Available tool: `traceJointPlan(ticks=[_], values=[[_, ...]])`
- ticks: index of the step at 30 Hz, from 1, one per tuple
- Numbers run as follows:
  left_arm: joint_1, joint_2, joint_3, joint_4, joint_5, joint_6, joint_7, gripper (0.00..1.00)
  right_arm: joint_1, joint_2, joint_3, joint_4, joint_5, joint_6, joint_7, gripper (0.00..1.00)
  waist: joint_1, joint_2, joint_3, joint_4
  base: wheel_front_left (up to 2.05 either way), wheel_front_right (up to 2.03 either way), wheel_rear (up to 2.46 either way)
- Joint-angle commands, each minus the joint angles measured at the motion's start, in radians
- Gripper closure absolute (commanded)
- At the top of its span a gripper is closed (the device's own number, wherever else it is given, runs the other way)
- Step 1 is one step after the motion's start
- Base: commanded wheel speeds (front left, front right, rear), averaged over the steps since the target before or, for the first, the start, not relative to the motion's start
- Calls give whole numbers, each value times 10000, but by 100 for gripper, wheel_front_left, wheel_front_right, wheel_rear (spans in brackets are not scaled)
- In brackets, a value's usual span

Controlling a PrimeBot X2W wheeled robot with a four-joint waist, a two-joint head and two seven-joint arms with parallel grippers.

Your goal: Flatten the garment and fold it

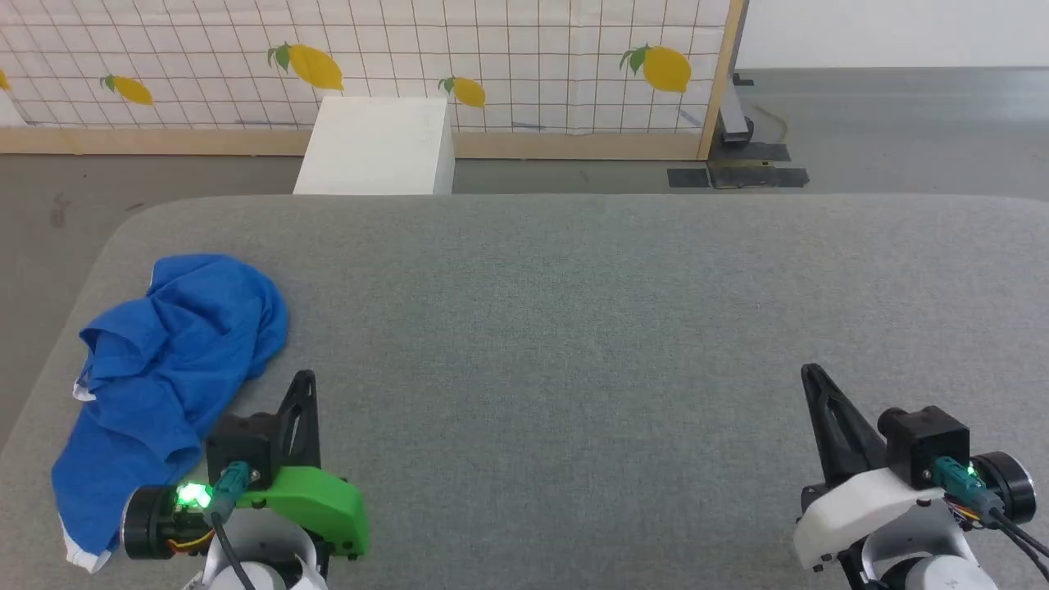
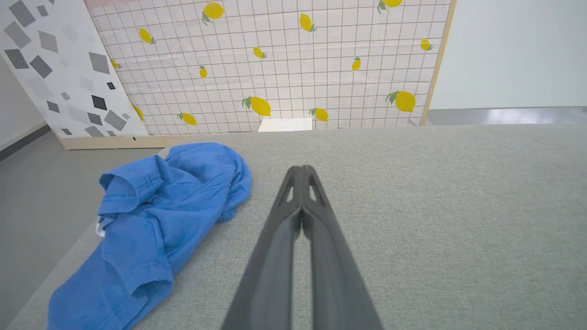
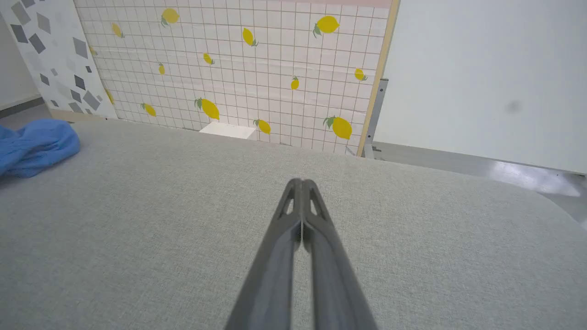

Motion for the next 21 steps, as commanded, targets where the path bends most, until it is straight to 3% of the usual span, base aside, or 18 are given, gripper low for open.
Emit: traceJointPlan(ticks=[1,18,19,21], values=[[112,-34,28,-30,105,66,14,100,-153,19,12,-51,-49,-17,-1,100,0,-1,0,0,0,0,0],[112,-34,28,-30,105,66,14,100,-153,19,12,-51,-49,-17,-1,100,0,-1,0,0,0,0,0],[112,-34,28,-30,105,66,14,0,-153,19,12,-51,-49,-17,-1,0,0,-1,0,0,0,0,0],[-3,0,-11,1,-12,-1,-2,0,5,-2,0,8,5,0,-1,0,0,-1,0,0,0,0,0]])
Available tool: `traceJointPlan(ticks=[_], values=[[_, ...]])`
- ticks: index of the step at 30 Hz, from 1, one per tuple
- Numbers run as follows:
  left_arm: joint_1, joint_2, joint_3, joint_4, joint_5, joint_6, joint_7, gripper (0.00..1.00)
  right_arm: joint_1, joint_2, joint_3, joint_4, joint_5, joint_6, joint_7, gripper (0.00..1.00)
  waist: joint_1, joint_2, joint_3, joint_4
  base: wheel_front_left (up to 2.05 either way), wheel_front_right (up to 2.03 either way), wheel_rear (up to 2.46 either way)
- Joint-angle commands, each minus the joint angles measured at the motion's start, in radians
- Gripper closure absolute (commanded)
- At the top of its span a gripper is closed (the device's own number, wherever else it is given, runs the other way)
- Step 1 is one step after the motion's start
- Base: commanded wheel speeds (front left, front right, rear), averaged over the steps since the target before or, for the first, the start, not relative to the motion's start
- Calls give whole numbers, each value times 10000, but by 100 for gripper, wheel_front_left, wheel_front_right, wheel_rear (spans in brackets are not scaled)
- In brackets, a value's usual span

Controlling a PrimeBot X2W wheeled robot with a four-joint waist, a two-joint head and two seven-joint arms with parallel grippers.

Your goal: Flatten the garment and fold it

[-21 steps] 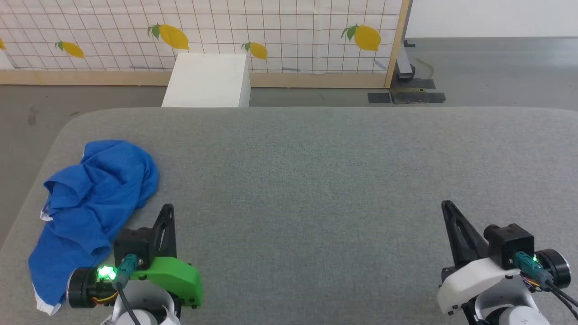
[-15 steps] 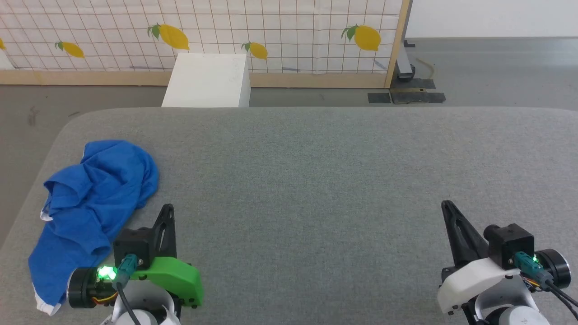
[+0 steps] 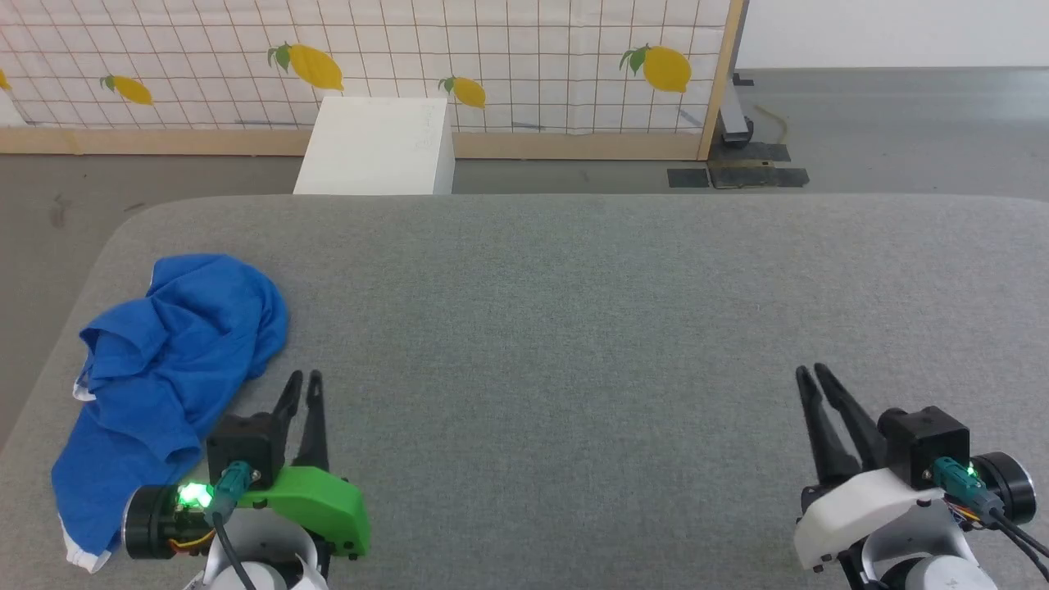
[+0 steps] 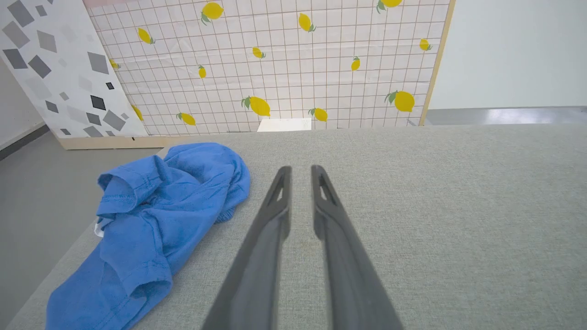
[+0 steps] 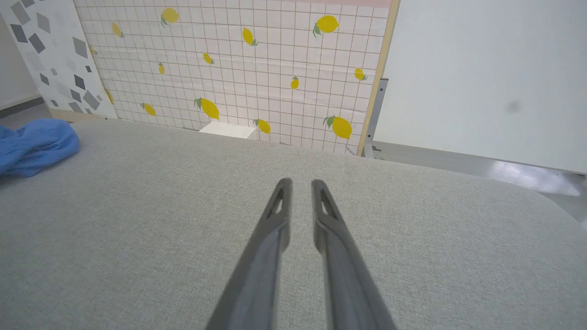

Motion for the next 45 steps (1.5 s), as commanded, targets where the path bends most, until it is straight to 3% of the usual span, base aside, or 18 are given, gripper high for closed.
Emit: traceJointPlan(ticks=[1,2,3,20,45], values=[[-1,0,-15,3,-3,2,-4,0,-1,-2,-2,3,4,0,-2,0,0,0,0,0,0,0,0],[-1,0,-18,3,-4,1,-3,100,0,-2,-2,3,3,0,-2,100,0,0,0,0,0,0,0],[-3,0,-27,4,-5,2,-5,0,-1,-2,-2,4,5,0,-3,0,0,0,1,0,0,0,0],[-209,19,-241,419,-243,138,-343,0,-143,1,-33,244,123,-2,-266,0,0,0,14,415,0,0,0],[-259,277,-382,834,-675,386,-864,0,-311,6,67,671,337,-6,-719,0,0,0,-13,2159,0,0,0]])
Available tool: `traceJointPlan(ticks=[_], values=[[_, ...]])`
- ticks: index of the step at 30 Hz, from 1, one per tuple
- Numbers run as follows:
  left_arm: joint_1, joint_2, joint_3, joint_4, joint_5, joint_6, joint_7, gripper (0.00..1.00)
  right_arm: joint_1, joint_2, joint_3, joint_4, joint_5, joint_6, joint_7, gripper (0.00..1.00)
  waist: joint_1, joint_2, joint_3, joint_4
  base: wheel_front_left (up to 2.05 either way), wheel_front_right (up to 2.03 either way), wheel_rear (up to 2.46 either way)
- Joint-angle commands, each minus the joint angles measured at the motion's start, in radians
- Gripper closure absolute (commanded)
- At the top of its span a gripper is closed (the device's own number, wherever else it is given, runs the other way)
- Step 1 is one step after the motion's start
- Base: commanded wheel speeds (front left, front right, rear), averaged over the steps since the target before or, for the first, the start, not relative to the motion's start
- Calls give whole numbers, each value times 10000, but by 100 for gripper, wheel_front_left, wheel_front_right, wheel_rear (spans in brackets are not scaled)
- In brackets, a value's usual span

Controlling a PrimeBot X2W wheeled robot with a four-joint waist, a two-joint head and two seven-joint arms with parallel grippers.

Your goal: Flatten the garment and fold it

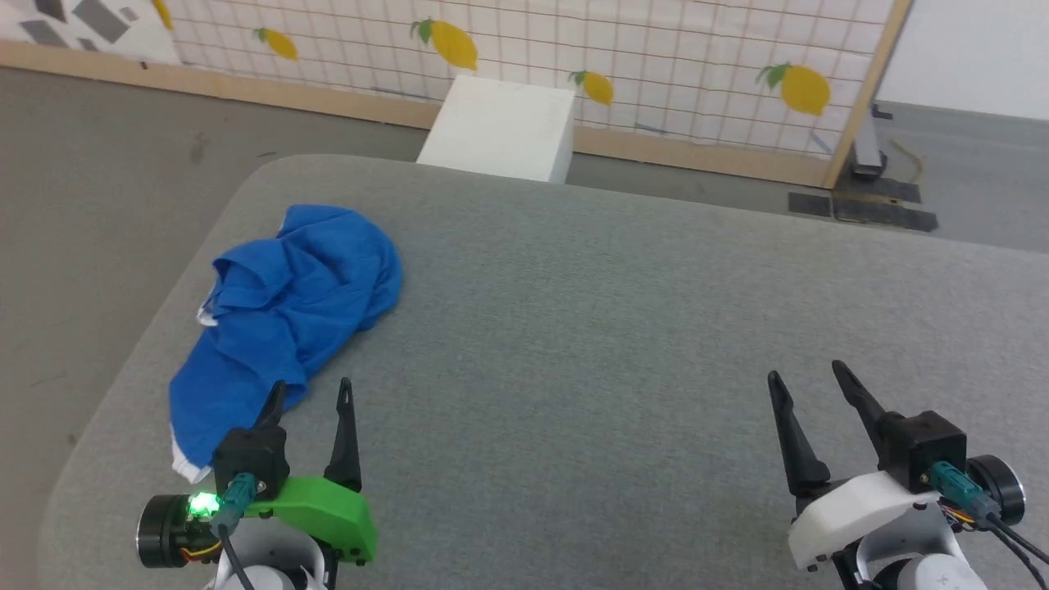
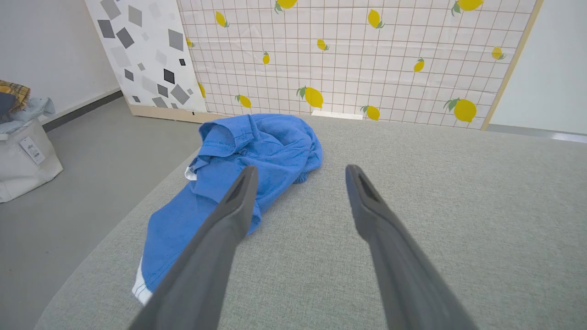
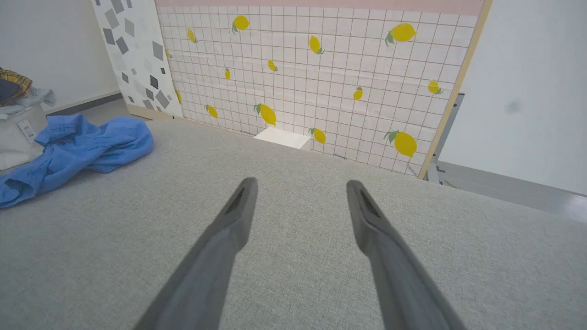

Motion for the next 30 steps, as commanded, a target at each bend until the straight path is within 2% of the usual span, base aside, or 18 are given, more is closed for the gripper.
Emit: traceJointPlan(ticks=[1,30], values=[[-153,94,-17,59,-168,55,-116,0,-147,8,24,78,113,-6,-118,0,0,0,1,245,0,0,0],[-325,273,-220,507,-756,431,-710,0,-409,13,17,422,301,-10,-535,0,0,0,145,1789,0,0,0]])
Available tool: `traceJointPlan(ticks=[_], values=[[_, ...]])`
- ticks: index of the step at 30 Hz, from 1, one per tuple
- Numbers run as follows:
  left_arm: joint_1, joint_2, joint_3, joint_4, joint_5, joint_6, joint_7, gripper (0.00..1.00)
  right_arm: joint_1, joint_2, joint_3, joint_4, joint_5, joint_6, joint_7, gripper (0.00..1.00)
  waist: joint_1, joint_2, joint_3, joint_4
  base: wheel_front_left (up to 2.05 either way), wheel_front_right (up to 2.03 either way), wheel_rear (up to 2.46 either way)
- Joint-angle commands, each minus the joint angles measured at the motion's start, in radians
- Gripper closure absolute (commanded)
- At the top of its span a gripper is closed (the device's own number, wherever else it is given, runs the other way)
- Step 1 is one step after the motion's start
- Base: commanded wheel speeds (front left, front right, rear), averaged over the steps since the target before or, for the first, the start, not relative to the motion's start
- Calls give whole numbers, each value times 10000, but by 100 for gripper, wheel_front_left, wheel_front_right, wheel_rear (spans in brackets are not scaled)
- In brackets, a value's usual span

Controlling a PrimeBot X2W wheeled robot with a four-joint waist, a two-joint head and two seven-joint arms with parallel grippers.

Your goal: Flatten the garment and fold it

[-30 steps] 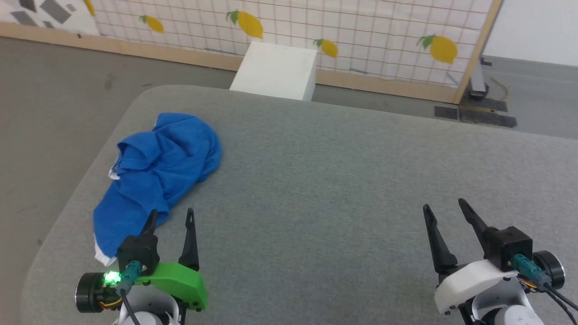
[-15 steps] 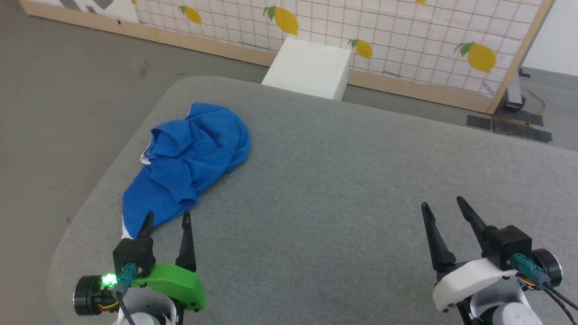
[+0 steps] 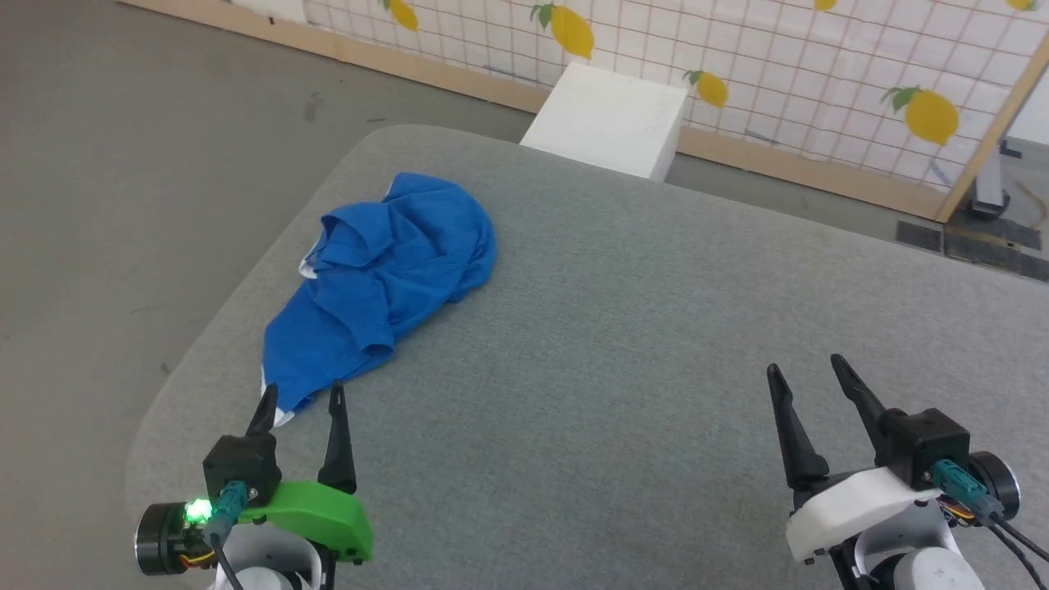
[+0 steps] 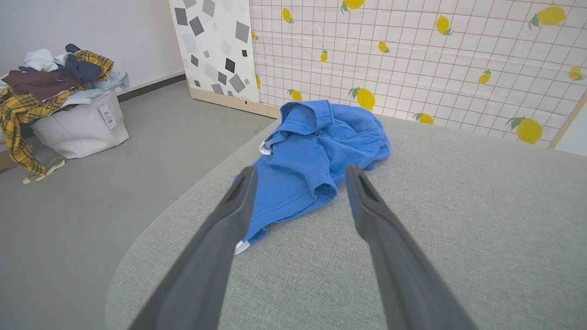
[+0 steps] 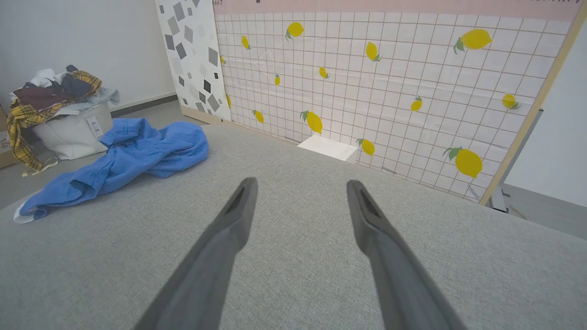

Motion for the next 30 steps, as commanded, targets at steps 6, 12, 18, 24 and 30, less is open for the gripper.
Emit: traceJointPlan(ticks=[6,12,18,24,30], values=[[-270,103,-66,148,-276,151,-198,0,-281,10,7,140,104,-11,-178,0,0,0,47,427,0,0,0],[-292,140,-98,244,-382,240,-321,0,-336,11,31,250,166,-11,-288,0,0,0,33,747,0,0,0],[-300,178,-172,317,-484,341,-444,0,-388,12,34,352,221,-12,-392,0,0,0,7,1059,0,0,0],[-311,264,-218,442,-674,445,-608,0,-454,14,69,483,307,-13,-532,0,0,0,7,1431,0,0,0],[-313,316,-246,513,-827,539,-731,0,-499,15,78,568,353,-14,-633,0,-1,0,38,1660,0,0,0]])
